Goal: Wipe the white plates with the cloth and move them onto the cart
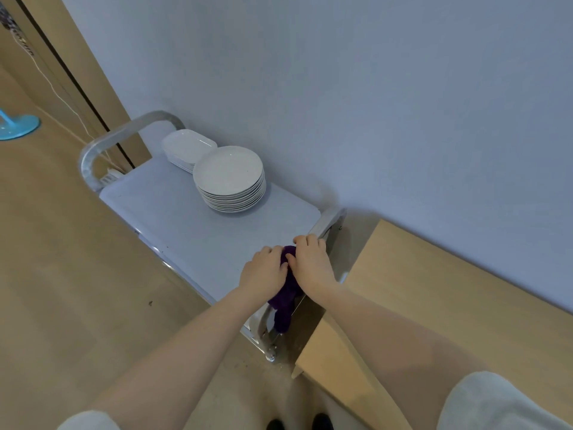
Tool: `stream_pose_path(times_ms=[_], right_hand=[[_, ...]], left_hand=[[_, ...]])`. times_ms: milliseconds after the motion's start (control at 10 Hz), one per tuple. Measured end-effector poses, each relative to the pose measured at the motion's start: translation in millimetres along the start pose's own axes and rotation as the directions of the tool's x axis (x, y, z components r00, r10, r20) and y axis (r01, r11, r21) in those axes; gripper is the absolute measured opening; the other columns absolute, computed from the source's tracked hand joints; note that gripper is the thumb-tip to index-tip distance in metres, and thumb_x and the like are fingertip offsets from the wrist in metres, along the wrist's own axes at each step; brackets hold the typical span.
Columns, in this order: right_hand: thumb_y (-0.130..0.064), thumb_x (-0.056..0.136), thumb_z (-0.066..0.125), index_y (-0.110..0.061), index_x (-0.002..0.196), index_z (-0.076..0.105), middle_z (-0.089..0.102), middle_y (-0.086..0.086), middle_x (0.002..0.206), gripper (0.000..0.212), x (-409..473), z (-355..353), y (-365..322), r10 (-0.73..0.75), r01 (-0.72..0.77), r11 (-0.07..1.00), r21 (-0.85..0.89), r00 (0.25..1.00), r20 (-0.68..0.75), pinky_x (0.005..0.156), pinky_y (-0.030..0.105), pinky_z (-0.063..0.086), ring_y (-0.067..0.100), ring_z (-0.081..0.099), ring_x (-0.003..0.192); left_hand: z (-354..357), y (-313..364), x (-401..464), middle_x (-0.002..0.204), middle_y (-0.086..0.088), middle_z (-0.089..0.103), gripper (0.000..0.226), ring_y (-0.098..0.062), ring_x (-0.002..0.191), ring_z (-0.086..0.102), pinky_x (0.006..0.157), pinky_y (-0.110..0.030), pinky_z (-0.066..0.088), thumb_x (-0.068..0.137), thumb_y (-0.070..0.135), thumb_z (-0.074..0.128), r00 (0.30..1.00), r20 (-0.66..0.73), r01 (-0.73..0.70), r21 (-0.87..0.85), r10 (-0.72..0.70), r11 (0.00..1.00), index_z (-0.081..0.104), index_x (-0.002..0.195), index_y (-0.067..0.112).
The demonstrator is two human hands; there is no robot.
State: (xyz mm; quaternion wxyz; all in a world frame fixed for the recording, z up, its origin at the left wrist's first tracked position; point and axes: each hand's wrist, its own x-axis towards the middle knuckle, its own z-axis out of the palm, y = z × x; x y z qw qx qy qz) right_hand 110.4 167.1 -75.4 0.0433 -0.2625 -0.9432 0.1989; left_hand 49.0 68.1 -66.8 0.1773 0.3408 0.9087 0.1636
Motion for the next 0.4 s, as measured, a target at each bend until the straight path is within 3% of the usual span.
stream_pose_path(times_ms=[100,300,400], right_hand=[[-0.025,0.101,0.04,-0.01,0.123,0.049,0.048,0.01,0.124,0.028,2.2,0.3,-5.0,0.02,-0.02,0.998,-0.057,1.0,-0.001,0.097,0.033,0.04,0.025,0.042,0.115],[-0.029,0.1,0.039,-0.01,0.12,0.049,0.049,0.012,0.123,0.029,-7.4,-18.6,-14.5,0.034,-0.026,0.991,-0.132,0.998,0.057,0.092,0.038,0.045,0.027,0.047,0.114],[-0.032,0.101,0.038,-0.012,0.122,0.052,0.053,0.008,0.119,0.032,-17.4,-46.0,-9.0,0.013,-0.014,0.999,0.033,1.0,0.027,0.088,0.037,0.05,0.021,0.053,0.106]], left_hand=[[6.9,-2.7,-4.9,0.118,-0.007,0.056,0.032,-0.023,0.1,0.058,0.084,-0.042,0.051,0.101,0.025,0.037,0.999,0.038,0.003,-0.018,-0.003,1.0,0.05,0.128,0.015],[-3.2,6.7,-19.4,0.11,-0.006,0.058,0.032,-0.022,0.094,0.059,0.081,-0.04,0.051,0.101,0.034,0.034,0.999,-0.015,0.048,0.11,-0.047,0.993,0.054,0.119,0.017],[-21.7,14.0,-34.0,0.11,-0.001,0.063,0.031,-0.018,0.097,0.058,0.082,-0.034,0.049,0.1,0.035,0.038,0.988,-0.156,0.0,0.042,0.007,0.999,0.061,0.117,0.021]])
